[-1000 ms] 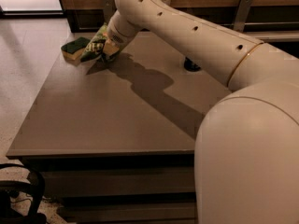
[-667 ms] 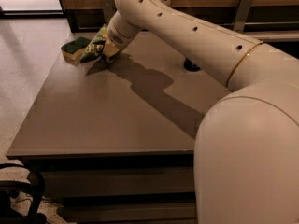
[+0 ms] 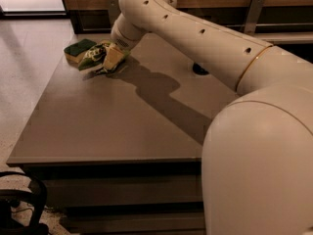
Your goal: Move green jalapeno chip bag near sponge
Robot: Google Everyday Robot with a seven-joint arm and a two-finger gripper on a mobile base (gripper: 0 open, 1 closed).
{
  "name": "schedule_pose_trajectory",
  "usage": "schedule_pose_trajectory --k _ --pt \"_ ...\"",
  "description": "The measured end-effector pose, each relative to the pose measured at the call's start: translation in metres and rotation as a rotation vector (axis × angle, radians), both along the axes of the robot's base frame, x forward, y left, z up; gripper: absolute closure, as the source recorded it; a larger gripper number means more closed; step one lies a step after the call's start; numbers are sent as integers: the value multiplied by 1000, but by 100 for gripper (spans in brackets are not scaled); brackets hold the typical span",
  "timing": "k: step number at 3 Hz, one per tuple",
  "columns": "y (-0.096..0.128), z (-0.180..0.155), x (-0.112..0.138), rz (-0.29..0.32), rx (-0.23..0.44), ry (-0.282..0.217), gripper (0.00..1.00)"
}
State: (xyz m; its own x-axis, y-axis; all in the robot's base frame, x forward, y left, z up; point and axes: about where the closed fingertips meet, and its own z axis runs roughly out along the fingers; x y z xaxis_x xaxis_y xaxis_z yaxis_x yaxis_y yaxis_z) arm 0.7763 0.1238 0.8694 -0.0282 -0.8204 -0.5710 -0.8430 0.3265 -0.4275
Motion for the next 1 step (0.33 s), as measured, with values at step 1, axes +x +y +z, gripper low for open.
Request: schedule_pose_trajectory --k 1 --pt "0 0 0 0 0 0 0"
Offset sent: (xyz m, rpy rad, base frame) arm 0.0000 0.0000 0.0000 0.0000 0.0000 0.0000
